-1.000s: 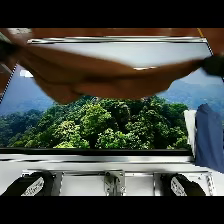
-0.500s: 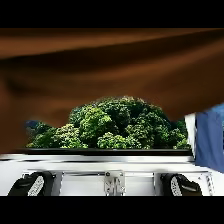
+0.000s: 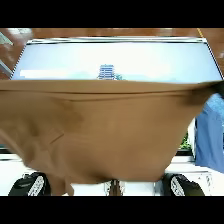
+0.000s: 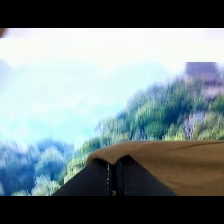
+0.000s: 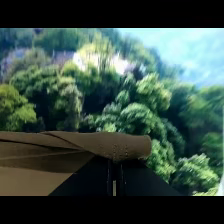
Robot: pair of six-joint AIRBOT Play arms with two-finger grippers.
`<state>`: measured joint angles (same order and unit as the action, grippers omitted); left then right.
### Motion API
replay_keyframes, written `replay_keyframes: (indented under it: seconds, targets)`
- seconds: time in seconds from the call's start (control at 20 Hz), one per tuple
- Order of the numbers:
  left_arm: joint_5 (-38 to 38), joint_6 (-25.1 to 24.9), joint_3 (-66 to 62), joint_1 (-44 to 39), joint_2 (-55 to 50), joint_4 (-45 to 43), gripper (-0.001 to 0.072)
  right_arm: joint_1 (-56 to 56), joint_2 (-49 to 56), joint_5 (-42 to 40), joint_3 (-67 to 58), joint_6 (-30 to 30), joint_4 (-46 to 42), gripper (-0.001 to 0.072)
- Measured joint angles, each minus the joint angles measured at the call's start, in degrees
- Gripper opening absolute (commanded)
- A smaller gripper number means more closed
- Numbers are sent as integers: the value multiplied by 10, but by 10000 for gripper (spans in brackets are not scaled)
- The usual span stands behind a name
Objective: Fold the shirts.
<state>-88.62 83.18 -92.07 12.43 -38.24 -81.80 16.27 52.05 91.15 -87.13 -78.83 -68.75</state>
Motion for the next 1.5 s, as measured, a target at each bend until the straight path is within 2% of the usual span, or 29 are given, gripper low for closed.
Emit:
replay_keyframes:
  seconds: [0.15, 0.3, 0.65, 0.8, 0.85, 0.9, 0.95, 1.0, 1.15, 1.3, 1.4, 1.5]
  targets:
    - [44, 0, 123, 0, -47, 23, 37, -9, 100, -81, 62, -2, 19, 73]
    - [136, 0, 191, 0, -143, 70, 38, -45, 207, -197, 85, -14, 29, 73]
    - [397, 0, 215, -10, -383, 181, 38, -122, 358, -523, 97, -42, 44, 74]
    - [462, 0, 217, -28, -452, 199, 40, -142, 403, -589, 98, -45, 48, 75]
    - [468, 0, 217, -35, -472, 203, 82, -146, 414, -593, 98, -45, 50, 133]
    - [464, -1, 217, -41, -487, 205, 201, -150, 422, -594, 98, -47, 55, 429]
    - [448, -1, 215, -43, -499, 207, 414, -154, 427, -591, 98, -47, 60, 693]
    - [424, -1, 210, -41, -506, 203, 581, -155, 428, -579, 98, -47, 67, 692]
    - [294, -2, 175, -8, -517, 166, 591, -144, 397, -515, 98, -33, 62, 689]
    - [149, -25, 158, 64, -498, 126, 591, -104, 345, -374, 99, -30, -9, 687]
    - [91, -45, 187, 123, -468, 114, 591, -62, 321, -263, 109, -23, -44, 687]
    - [61, -65, 251, 186, -440, 125, 590, -18, 307, -177, 131, -13, -40, 687]
